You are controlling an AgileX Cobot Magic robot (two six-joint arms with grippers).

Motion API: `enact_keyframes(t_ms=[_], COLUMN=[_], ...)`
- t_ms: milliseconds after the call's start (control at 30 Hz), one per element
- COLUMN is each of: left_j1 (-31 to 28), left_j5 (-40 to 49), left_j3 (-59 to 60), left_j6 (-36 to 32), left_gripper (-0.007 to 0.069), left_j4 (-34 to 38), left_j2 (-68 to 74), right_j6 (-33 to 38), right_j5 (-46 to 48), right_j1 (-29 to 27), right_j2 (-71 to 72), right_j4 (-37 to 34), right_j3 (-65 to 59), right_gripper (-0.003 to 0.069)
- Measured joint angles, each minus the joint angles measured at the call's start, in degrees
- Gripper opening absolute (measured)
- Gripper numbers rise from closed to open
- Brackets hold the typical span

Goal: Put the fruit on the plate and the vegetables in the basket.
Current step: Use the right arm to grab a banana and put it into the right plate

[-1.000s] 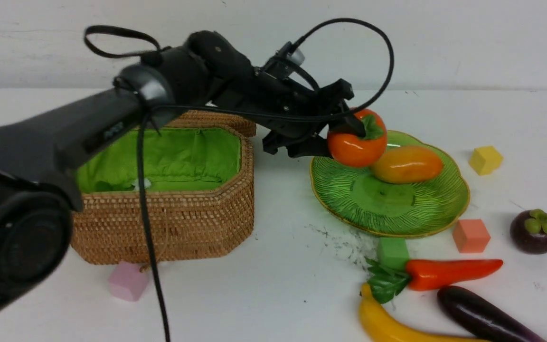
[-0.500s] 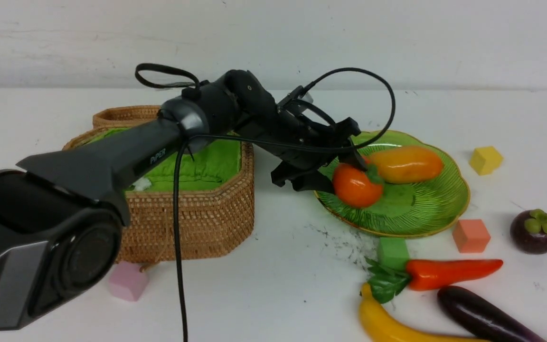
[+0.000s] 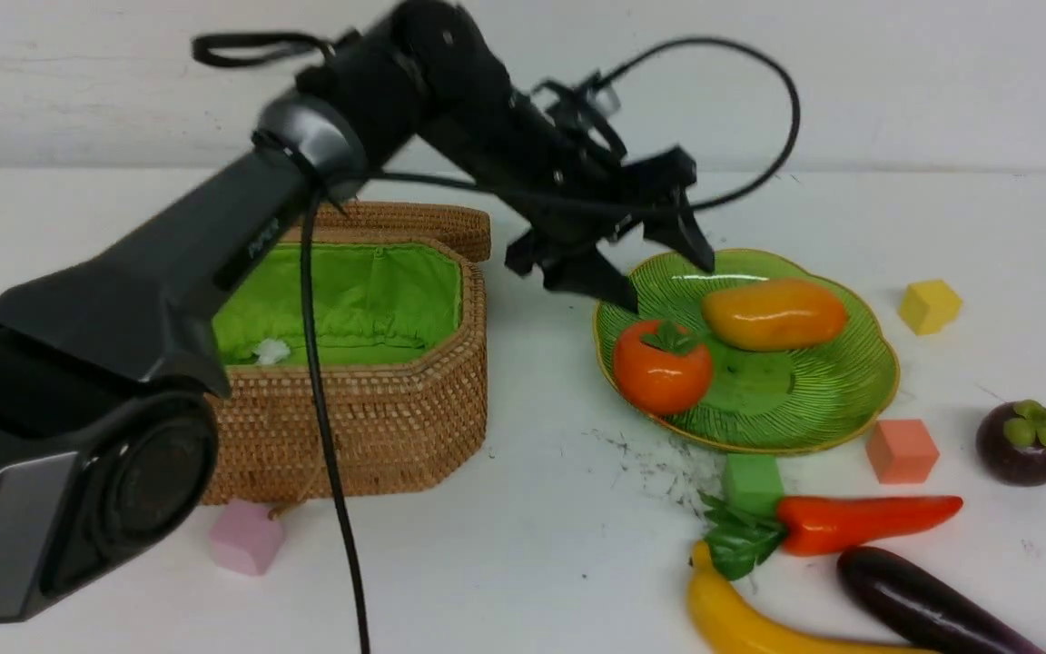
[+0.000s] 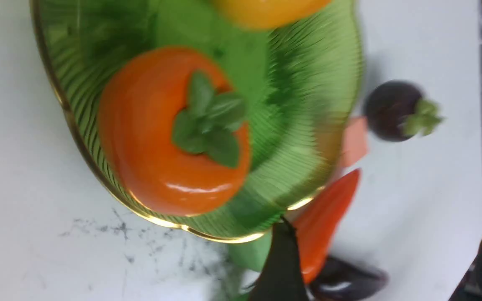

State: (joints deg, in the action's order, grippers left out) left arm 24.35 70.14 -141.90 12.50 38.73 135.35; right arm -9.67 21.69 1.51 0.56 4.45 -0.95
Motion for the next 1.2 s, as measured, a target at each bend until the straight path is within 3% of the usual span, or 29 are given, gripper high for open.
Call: enact_keyframes(t_ms=[167,333,367,433,467,633,767,1000,1200], left_j1=[-2.22,-3.84,-3.84,-3.78,-3.78,-3.78,-3.78,-3.78,-3.78], left_j5=[1.21,1.40,1.40,1.40,1.40,1.40,1.40,-1.21,-7.44], left_j3=[-1.66,-2.22,-2.22,0.25,2.42,19.65,36.47,71.89,89.10], left_j6=[2.88,2.82,2.82,2.75,2.63,1.92,0.74,0.94,2.15], left_gripper=[0.0453,0.0165,0.0153,0.0015,-0.0014,-0.0013,-0.0013,-0.0013,-0.0013], left_j4=[-1.59,-12.09,-12.09,-19.53,-21.86,-28.95,-29.78,-26.66,-21.37], left_j2=[-7.35,-21.33,-21.33,-28.61,-31.41,-44.89,-55.83,-79.83,-92.09], right_j6=[0.00,0.00,0.00,0.00,0.00,0.00,0.00,0.00,0.00], right_j5=[0.00,0.00,0.00,0.00,0.00,0.00,0.00,0.00,0.00], right_j1=[0.00,0.00,0.00,0.00,0.00,0.00,0.00,0.00,0.00], right_j2=[0.00,0.00,0.00,0.00,0.00,0.00,0.00,0.00,0.00], right_j4=[0.00,0.00,0.00,0.00,0.00,0.00,0.00,0.00,0.00], right_j3=[0.00,0.00,0.00,0.00,0.00,0.00,0.00,0.00,0.00], right_gripper=[0.0245,0.0245,0.0245,0.0245,0.0245,0.0245,0.0245,0.0245,0.0245])
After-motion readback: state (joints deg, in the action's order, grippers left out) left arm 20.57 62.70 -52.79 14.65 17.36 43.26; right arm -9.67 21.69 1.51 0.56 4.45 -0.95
